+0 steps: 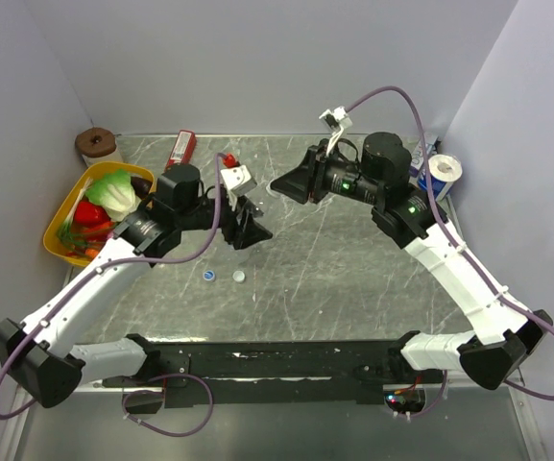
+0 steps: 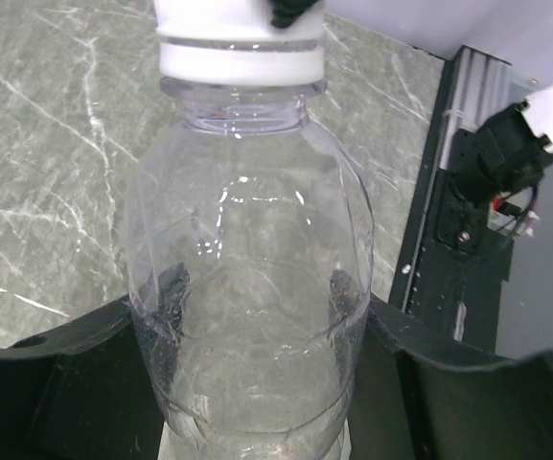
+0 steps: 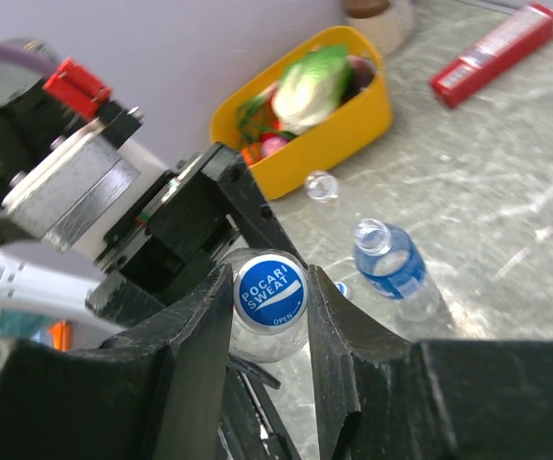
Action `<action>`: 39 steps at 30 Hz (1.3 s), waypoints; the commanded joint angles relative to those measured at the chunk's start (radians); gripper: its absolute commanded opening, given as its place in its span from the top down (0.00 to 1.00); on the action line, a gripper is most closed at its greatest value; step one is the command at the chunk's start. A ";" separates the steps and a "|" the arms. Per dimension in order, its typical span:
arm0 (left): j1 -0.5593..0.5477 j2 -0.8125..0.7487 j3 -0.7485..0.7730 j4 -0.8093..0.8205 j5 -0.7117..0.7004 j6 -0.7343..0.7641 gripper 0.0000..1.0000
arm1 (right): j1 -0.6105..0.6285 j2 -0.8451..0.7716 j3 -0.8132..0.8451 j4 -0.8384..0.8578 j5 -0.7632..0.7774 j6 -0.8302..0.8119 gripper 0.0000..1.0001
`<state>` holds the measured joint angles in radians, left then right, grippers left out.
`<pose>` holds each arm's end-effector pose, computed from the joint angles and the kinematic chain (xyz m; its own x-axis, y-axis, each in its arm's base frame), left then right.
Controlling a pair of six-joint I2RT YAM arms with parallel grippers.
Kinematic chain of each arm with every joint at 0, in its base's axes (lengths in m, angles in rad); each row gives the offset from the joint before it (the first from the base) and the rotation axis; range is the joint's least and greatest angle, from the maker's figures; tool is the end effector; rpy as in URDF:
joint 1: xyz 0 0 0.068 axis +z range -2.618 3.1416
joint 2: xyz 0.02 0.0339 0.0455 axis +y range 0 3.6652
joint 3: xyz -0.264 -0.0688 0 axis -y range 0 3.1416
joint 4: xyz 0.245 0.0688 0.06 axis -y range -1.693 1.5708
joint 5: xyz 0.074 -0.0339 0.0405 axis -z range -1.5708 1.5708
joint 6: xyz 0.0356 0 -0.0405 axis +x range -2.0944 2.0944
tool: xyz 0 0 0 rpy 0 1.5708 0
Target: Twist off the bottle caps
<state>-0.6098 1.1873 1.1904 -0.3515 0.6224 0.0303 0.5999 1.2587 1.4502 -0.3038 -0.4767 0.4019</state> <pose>0.2035 -0.1675 0.3839 -0.2520 0.2061 -0.9455 0.9226 0.3461 -0.1705 0.2161 0.1676 0.4584 -0.4286 0.1279 -0.8944 -0.7718 0.4628 0.4360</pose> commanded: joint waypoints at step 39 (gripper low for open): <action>0.090 -0.094 0.037 -0.031 0.470 0.094 0.40 | -0.109 -0.162 -0.166 0.288 -0.539 -0.114 0.00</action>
<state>-0.5167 1.1103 1.2335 -0.4374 1.2434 0.1154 0.5392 1.1706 1.2968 -0.1402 -1.0260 0.1764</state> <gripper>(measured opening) 0.636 0.994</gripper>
